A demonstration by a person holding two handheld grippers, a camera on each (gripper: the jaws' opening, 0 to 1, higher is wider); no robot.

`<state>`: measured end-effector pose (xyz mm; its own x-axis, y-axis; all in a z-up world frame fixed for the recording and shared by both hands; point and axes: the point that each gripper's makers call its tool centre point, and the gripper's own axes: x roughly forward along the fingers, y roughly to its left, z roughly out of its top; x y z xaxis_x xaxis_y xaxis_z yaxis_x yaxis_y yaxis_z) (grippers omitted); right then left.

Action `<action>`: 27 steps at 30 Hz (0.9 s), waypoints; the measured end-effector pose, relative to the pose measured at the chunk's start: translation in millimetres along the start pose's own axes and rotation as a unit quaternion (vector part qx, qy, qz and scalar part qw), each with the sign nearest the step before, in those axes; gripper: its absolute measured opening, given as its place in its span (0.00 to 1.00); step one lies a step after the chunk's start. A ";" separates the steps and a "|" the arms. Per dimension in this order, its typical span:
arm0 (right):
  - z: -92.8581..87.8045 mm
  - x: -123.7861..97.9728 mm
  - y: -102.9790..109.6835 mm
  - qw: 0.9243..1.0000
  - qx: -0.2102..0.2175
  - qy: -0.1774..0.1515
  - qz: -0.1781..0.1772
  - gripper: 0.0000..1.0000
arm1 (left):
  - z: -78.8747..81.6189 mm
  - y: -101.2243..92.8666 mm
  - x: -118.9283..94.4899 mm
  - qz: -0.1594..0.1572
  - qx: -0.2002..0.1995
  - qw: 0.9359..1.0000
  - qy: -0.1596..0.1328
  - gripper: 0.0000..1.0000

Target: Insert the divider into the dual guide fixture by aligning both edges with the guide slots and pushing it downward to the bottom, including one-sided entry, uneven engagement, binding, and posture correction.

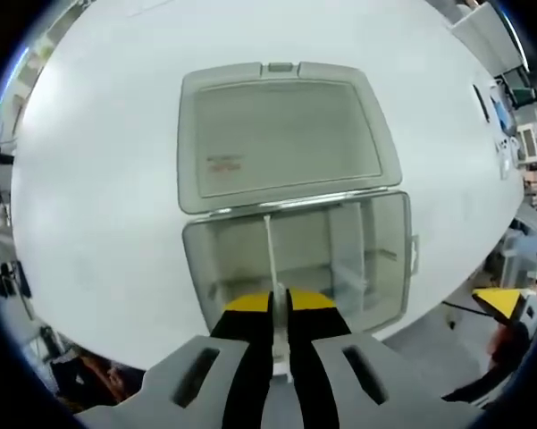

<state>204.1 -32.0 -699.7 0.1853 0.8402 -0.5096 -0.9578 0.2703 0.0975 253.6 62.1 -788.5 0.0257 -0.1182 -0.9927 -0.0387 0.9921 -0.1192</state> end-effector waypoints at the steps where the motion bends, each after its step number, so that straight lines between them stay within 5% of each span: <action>1: -0.2 0.1 -0.2 1.000 0.000 0.000 0.000 0.62 | -0.8 -0.6 -0.8 0.000 0.000 1.000 0.000 0.02; 27: -2.5 3.5 -2.9 1.000 0.011 -0.009 0.000 0.62 | 1.0 -0.3 5.7 -0.013 0.001 1.000 -0.019 0.02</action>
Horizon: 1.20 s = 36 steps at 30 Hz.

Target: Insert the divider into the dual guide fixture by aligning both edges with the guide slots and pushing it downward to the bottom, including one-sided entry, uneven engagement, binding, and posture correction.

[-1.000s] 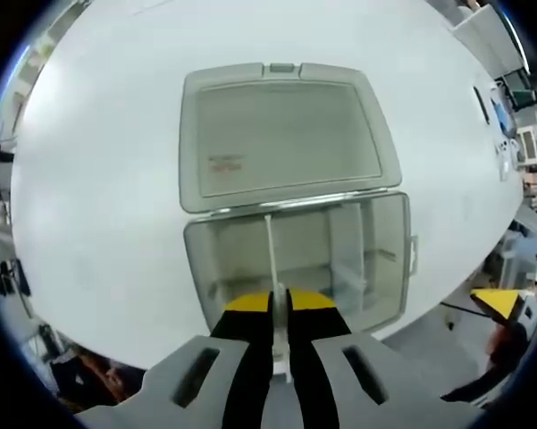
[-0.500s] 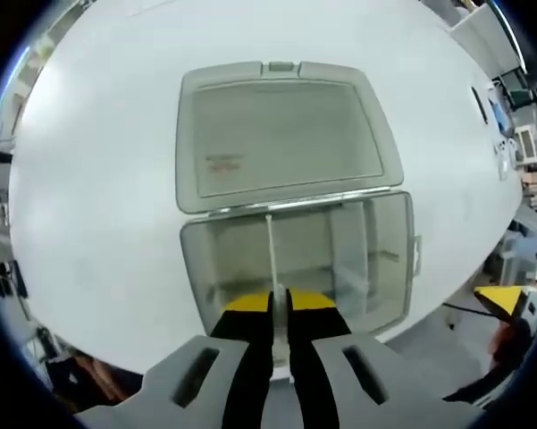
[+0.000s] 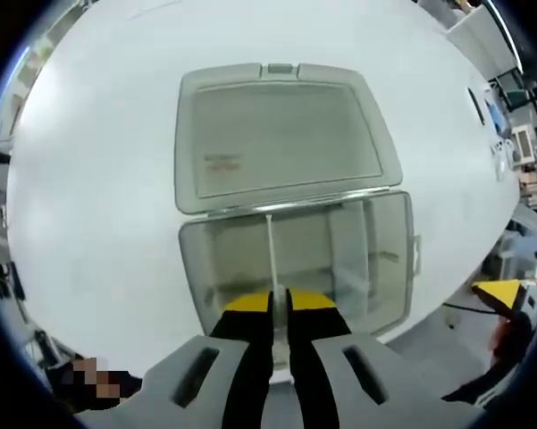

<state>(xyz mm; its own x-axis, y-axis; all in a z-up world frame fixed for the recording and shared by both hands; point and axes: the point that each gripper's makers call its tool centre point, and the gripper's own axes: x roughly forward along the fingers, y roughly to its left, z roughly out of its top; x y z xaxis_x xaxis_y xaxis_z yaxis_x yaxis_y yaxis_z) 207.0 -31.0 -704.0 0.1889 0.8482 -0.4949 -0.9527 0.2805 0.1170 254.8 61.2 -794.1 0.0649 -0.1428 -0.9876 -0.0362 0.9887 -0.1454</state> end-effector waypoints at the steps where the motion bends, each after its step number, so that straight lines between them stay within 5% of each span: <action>1: -0.3 -0.2 -0.1 1.000 0.000 0.000 0.000 0.62 | -0.1 -0.2 0.2 0.002 0.002 1.000 0.001 0.02; 36: -6.7 -5.8 -4.6 1.000 0.006 0.010 -0.006 0.62 | -1.0 1.2 20.6 0.019 0.022 1.000 0.011 0.02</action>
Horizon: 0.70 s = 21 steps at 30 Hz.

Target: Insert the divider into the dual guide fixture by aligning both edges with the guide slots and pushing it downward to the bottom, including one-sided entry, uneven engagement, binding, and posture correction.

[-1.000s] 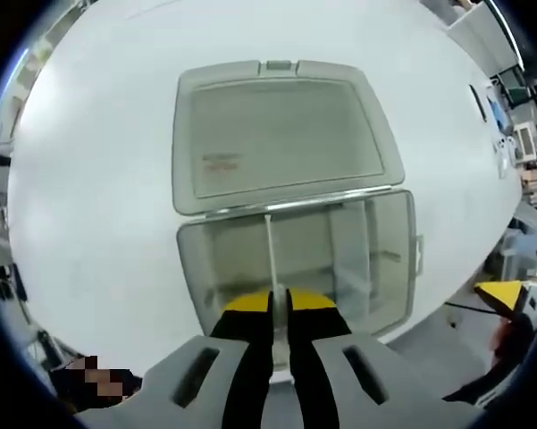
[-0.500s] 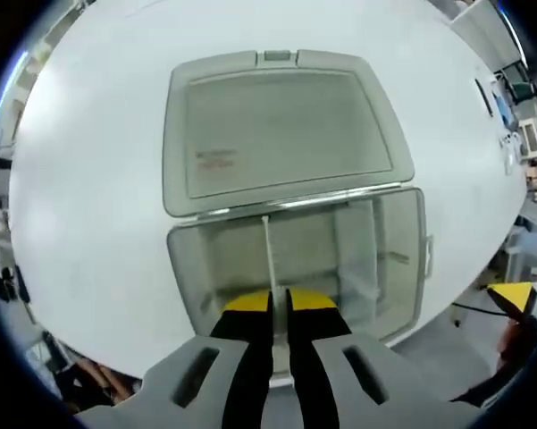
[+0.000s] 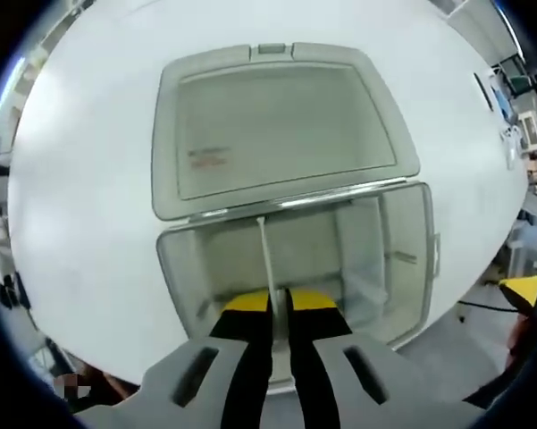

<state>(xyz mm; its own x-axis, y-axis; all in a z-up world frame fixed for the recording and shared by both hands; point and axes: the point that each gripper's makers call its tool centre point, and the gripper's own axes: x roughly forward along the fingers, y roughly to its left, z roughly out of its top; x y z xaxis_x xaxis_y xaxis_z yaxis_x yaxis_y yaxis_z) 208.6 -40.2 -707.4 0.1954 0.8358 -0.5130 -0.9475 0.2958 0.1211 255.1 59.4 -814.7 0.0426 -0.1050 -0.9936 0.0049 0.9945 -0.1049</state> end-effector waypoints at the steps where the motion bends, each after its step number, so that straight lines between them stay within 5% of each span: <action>1: -0.1 -0.4 -0.3 1.000 -0.001 0.001 -0.001 0.62 | 0.1 0.1 0.1 -0.001 0.000 1.000 -0.001 0.03; 21: 8.6 2.3 1.7 1.000 -0.010 -0.002 0.005 0.62 | 3.1 -5.5 -18.3 -0.041 -0.002 0.999 -0.014 0.10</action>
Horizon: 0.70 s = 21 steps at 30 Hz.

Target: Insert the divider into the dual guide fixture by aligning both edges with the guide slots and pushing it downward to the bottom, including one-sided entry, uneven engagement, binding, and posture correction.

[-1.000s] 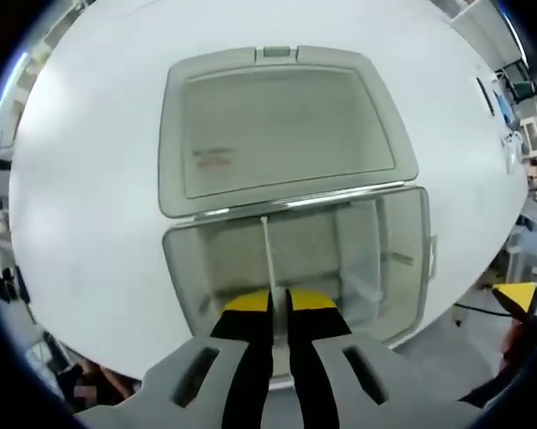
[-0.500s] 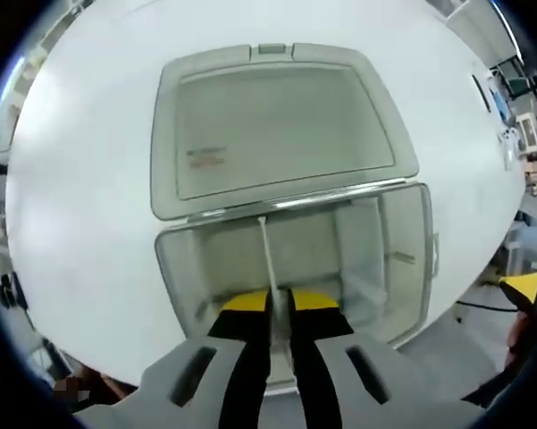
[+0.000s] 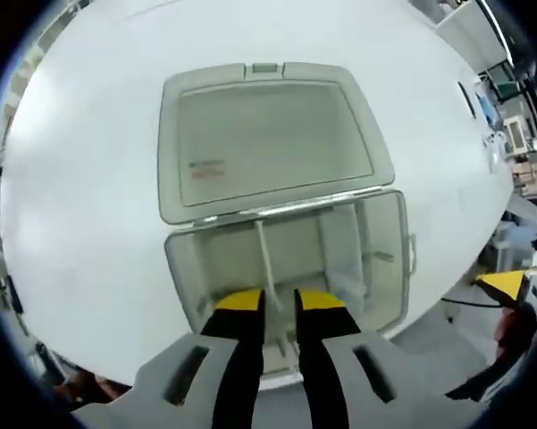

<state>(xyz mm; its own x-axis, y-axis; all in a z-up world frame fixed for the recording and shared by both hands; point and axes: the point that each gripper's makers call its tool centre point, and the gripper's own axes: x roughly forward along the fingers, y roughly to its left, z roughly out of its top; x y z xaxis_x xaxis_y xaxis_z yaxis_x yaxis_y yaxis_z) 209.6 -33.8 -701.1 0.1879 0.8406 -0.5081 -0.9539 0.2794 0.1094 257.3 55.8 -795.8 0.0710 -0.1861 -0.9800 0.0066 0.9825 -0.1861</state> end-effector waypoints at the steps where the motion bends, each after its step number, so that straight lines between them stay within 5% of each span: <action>1: 0.3 -0.1 -0.2 1.000 0.000 0.000 0.000 0.62 | -0.3 0.4 -0.7 0.000 0.000 1.000 0.000 0.10; 21: 3.3 -0.1 3.6 1.000 -0.007 0.000 0.002 0.62 | -9.3 1.2 -7.1 -0.003 -0.019 1.000 0.004 0.03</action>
<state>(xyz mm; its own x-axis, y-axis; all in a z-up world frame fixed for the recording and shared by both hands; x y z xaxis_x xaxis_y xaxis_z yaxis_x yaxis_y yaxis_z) 206.9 -31.4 -697.8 0.1844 0.8414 -0.5081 -0.9576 0.2701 0.0999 247.5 58.3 -789.7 0.0632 -0.1919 -0.9794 -0.0311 0.9805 -0.1941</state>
